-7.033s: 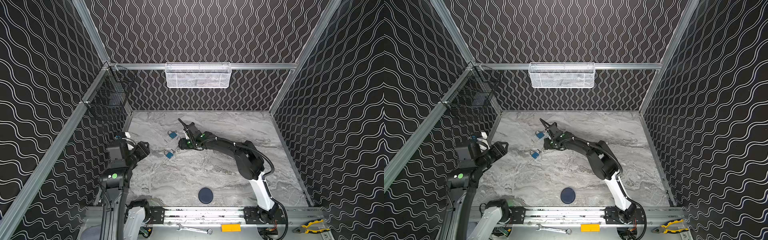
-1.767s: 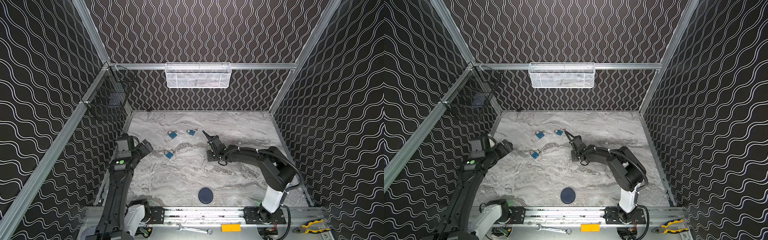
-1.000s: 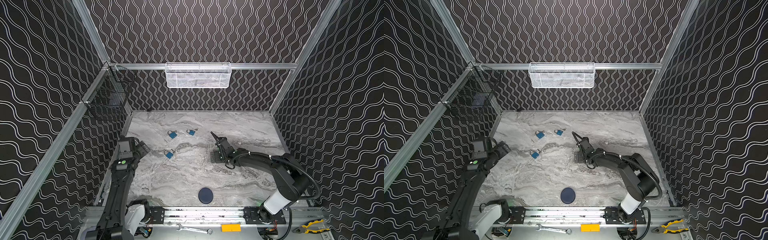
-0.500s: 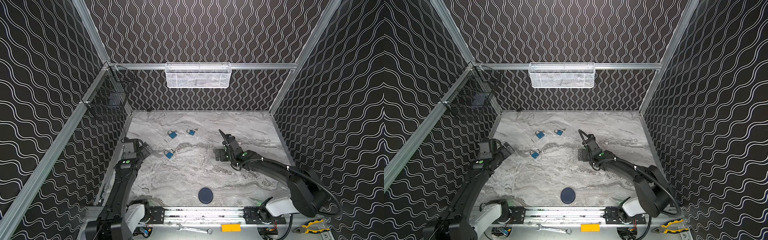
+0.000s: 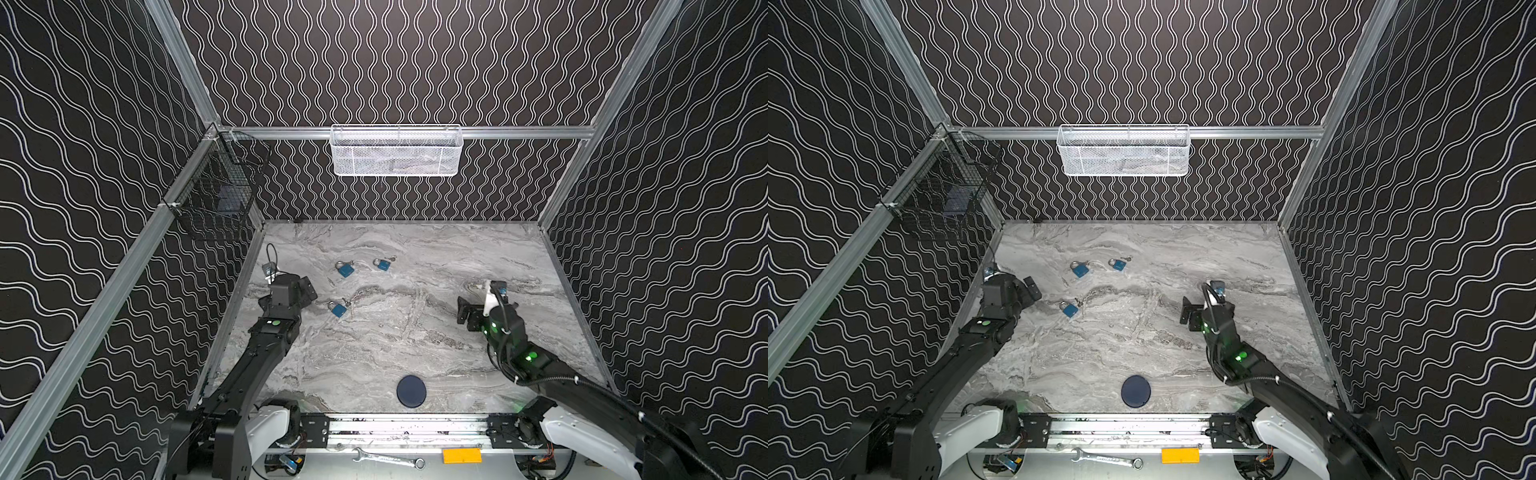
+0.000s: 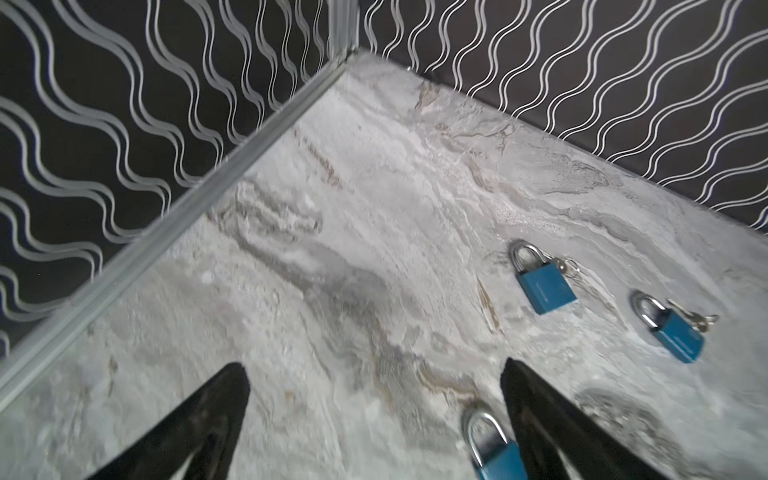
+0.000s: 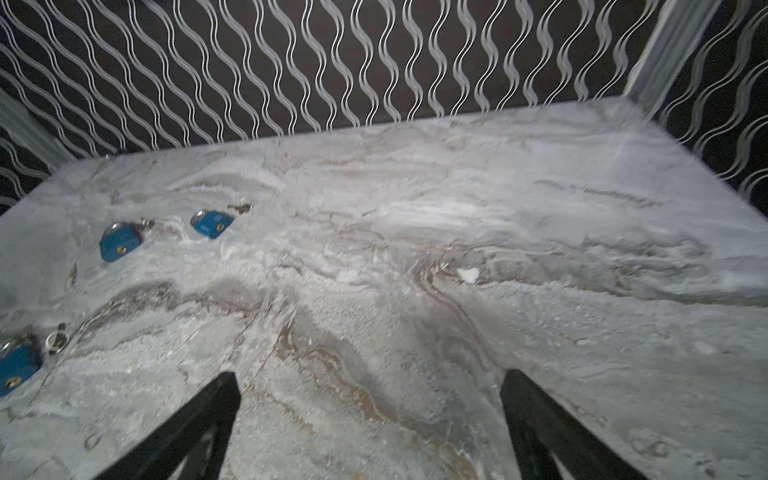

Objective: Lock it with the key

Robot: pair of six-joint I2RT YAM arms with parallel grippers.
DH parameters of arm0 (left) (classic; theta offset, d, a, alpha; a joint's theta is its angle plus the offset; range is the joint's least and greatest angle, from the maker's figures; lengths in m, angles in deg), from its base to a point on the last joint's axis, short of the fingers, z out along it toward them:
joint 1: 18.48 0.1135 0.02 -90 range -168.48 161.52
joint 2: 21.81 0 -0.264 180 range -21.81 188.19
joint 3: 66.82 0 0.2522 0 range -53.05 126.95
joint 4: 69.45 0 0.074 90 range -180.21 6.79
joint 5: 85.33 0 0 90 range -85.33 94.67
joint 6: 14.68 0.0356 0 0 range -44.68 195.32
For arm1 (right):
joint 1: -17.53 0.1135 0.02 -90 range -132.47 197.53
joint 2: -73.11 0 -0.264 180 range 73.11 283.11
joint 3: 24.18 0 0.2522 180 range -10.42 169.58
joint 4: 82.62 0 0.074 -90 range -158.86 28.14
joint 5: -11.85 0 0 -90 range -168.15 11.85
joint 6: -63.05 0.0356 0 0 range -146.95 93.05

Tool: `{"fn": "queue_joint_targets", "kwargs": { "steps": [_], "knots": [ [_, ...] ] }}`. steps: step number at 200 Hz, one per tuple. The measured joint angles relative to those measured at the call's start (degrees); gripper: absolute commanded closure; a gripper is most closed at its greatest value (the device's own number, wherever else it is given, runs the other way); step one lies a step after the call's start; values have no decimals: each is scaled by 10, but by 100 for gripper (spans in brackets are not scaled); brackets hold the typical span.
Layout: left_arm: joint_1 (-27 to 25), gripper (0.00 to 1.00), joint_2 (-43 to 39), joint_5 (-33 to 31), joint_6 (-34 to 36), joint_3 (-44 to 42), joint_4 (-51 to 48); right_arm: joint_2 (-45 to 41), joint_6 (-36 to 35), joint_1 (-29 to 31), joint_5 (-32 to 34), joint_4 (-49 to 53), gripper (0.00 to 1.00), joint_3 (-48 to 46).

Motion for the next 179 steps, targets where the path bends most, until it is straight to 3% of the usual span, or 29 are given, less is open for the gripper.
{"fn": "queue_joint_targets", "kwargs": {
  "steps": [36, 65, 90, 137, 179],
  "knots": [
    [-4, 1, 18, -13, 80, -62, 145, -14, -52, -42, 78, -87, 0, -22],
    [-5, 2, 19, -18, 125, -89, 214, 12, -57, -99, 84, -123, 0, -32],
    [-5, 1, 72, -21, 168, -75, 280, 52, -50, -144, 80, -149, 0, -39],
    [-6, 1, 196, 54, 225, -7, 291, 92, -50, -179, 55, -190, 0, -42],
    [-6, 1, 182, 66, 228, -31, 301, 89, -55, -213, 52, -235, 0, -68]
  ]
}}
